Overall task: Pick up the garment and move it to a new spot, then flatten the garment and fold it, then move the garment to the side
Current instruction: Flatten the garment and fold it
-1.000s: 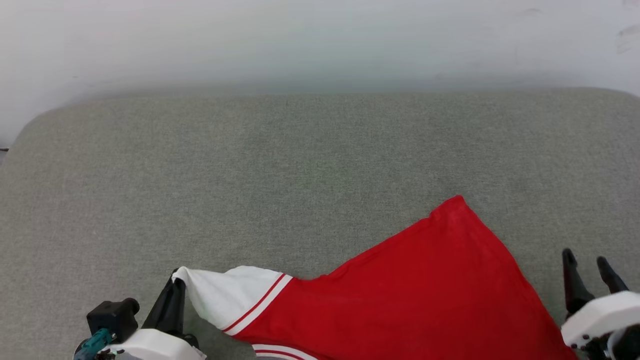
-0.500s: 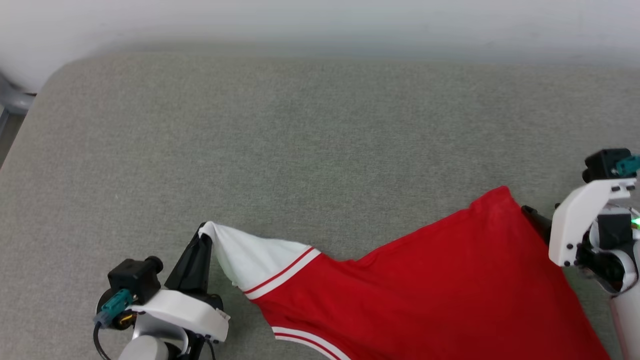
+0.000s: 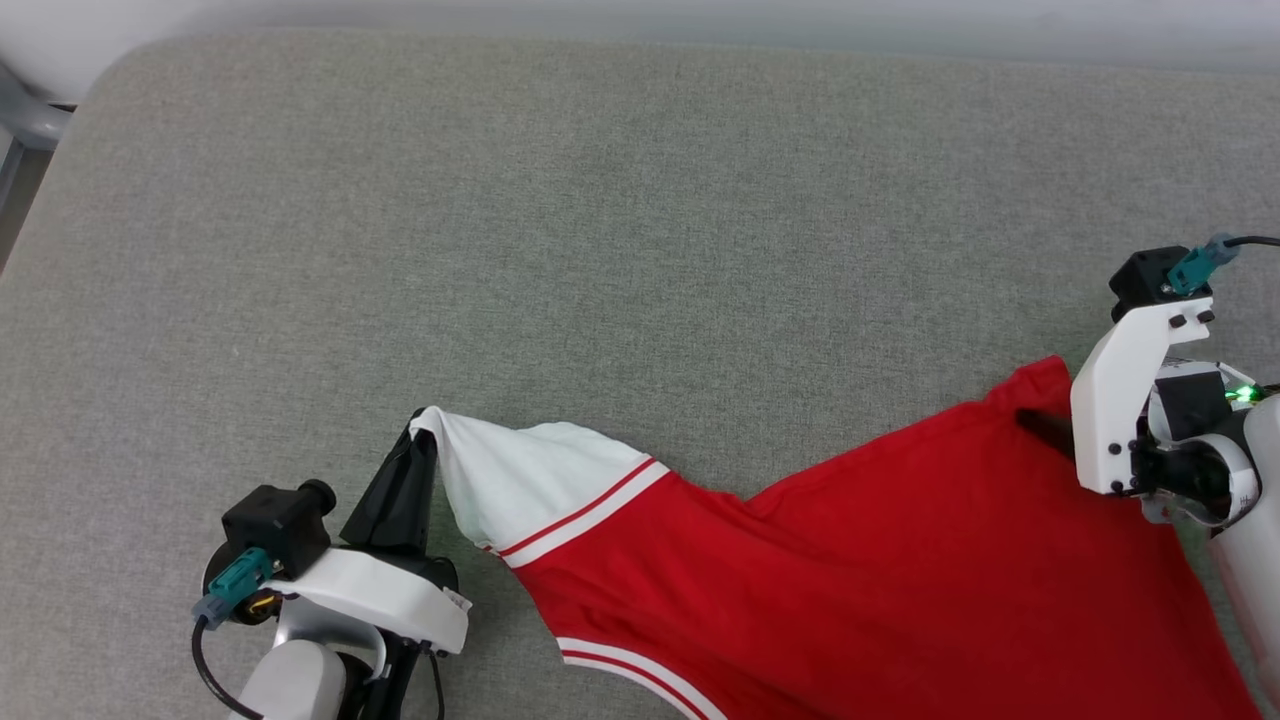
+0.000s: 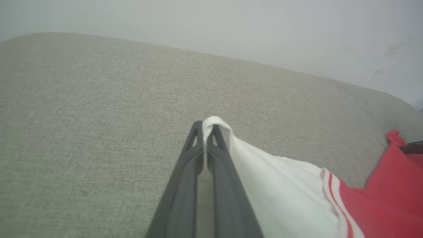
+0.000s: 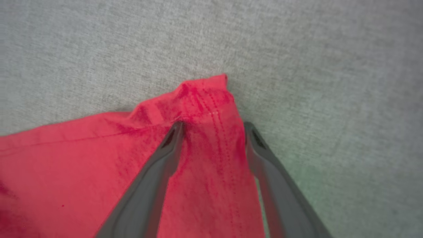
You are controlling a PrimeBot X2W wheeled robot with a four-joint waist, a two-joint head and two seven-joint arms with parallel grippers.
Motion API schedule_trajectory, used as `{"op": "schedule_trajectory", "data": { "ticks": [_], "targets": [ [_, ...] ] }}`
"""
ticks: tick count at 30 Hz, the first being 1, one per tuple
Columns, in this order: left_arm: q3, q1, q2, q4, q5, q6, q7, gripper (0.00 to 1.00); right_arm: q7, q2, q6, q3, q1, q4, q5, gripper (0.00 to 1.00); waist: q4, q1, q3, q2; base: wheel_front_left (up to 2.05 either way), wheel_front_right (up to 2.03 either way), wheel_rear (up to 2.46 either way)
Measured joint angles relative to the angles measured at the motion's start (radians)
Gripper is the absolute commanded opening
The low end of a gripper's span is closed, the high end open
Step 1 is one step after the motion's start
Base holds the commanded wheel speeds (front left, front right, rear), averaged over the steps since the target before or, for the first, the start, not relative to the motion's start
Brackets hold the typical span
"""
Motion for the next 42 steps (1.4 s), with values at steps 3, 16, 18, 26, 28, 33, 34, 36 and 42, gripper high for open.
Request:
{"op": "schedule_trajectory", "data": {
  "ticks": [3,16,18,26,28,33,34,36,42],
  "targets": [
    [0.002,0.000,-0.001,0.001,-0.001,0.000,0.000,0.00,0.002,-0.004,0.000,0.016,-0.002,0.005,0.032,0.00,-0.002,0.0000,0.001,0.0000,0.00,0.00,0.00],
    [0.050,-0.015,0.019,-0.018,-0.032,-0.002,-0.001,0.00,-0.263,0.006,0.002,-0.082,-0.003,-0.022,0.053,0.00,-0.037,0.0001,-0.081,0.0001,0.00,0.00,0.00],
    [0.049,-0.044,0.037,-0.015,-0.049,-0.002,-0.001,0.00,-0.315,0.010,0.002,-0.109,-0.004,-0.035,0.036,0.00,-0.046,0.0001,-0.100,0.0001,0.00,0.00,0.00],
    [0.046,-0.266,0.117,0.061,-0.109,-0.002,0.057,0.00,-0.438,0.059,0.003,-0.215,-0.059,-0.036,-0.064,0.00,-0.097,0.0000,-0.166,0.0000,0.00,0.00,0.00],
    [0.040,-0.304,0.126,0.077,-0.113,-0.002,0.066,0.00,-0.448,0.065,0.003,-0.227,-0.076,-0.034,-0.077,0.00,-0.104,0.0000,-0.169,0.0001,0.00,0.00,0.00],
    [0.007,-0.513,0.178,0.170,-0.118,-0.002,0.109,0.00,-0.492,0.110,0.003,-0.298,-0.195,-0.015,-0.151,0.00,-0.129,0.0000,-0.158,0.0000,0.00,0.00,0.00],
    [0.002,-0.556,0.188,0.185,-0.119,-0.002,0.115,0.00,-0.504,0.125,0.003,-0.315,-0.224,-0.011,-0.164,0.00,-0.132,0.0000,-0.150,0.0000,0.00,0.00,0.00],
    [-0.005,-0.644,0.210,0.227,-0.119,-0.002,0.126,0.00,-0.525,0.151,0.003,-0.344,-0.288,-0.002,-0.192,0.00,-0.140,0.0000,-0.133,0.0000,0.00,0.00,0.00],
    [-0.022,-0.896,0.260,0.324,-0.103,-0.003,0.149,0.00,-0.579,0.191,0.003,-0.407,-0.487,0.027,-0.277,0.00,-0.152,0.0000,-0.060,0.0000,0.00,0.00,0.00]
  ]
}}
